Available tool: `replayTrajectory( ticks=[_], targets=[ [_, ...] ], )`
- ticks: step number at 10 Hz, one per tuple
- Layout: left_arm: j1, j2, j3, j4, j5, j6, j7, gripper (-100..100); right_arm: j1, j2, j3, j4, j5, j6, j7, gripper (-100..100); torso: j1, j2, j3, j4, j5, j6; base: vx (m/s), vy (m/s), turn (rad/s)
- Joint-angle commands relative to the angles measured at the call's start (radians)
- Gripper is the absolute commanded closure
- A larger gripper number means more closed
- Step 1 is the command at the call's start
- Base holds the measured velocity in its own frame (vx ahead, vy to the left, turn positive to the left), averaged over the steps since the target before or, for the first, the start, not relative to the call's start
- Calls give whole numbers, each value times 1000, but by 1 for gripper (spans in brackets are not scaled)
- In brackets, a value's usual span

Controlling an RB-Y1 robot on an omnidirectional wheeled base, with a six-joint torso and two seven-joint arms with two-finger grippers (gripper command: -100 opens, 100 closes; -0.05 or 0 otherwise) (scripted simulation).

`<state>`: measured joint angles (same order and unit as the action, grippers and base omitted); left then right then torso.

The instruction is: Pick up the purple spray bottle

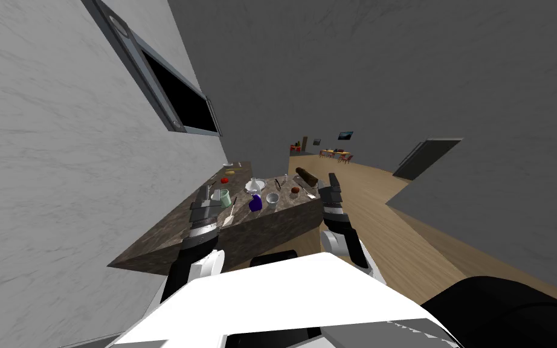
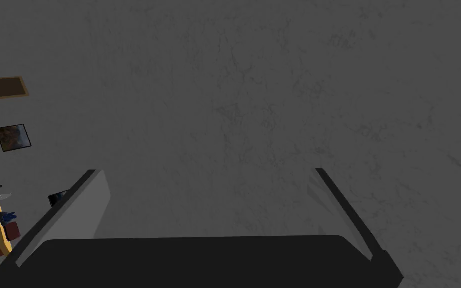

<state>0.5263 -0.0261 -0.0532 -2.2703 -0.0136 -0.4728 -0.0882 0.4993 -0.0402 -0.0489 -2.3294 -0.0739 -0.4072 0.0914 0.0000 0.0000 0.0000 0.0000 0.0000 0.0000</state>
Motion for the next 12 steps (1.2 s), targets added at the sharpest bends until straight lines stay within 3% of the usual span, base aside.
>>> replayTrajectory(
  ticks=[1, 5, 6, 8, 9, 10, 11, 12],
  targets=[
    [-7, 40, 1, -2, 22, 25, 33, -100, 0, 0, 0, 0, 0, 0, 0, 0, 0, 0, 0, 0, 0, 0, -8, 31, -100],
    [-28, 148, 4, -5, 100, 112, 140, -100, 0, 0, 0, 0, 0, 0, 0, 0, 6, 3, 2, 1, 1, 0, -35, 74, -139],
    [-28, 148, 4, -5, 100, 112, 150, -100, 0, 0, 0, 0, 0, 0, 0, 0, 6, 2, 1, 1, 1, 0, -12, 59, -78],
    [-42, 215, 7, -6, 154, 173, 215, -100, 0, 0, 0, 0, 0, 0, 0, 0, 4, 1, 0, 0, 1, 0, -23, 65, -175],
    [-42, 217, 7, -6, 154, 173, 234, -100, 0, 0, 0, 0, 0, 0, 0, 0, 5, 2, 1, 0, 1, 0, -32, 64, -90],
    [-50, 254, 9, -7, 184, 208, 268, -100, 0, 0, 0, 0, 0, 0, 0, 0, 5, 2, 1, 0, 1, 0, -23, 66, -146],
    [-50, 254, 9, -7, 184, 208, 281, -100, 0, 0, 0, 0, 0, 0, 0, 0, 5, 1, 1, 0, 1, 0, -19, 52, -89],
    [-57, 293, 12, -7, 215, 244, 316, -100, 0, 0, 0, 0, 0, 0, 0, 0, 4, 1, 1, 0, 1, 0, -33, 61, -201]
  ],
)
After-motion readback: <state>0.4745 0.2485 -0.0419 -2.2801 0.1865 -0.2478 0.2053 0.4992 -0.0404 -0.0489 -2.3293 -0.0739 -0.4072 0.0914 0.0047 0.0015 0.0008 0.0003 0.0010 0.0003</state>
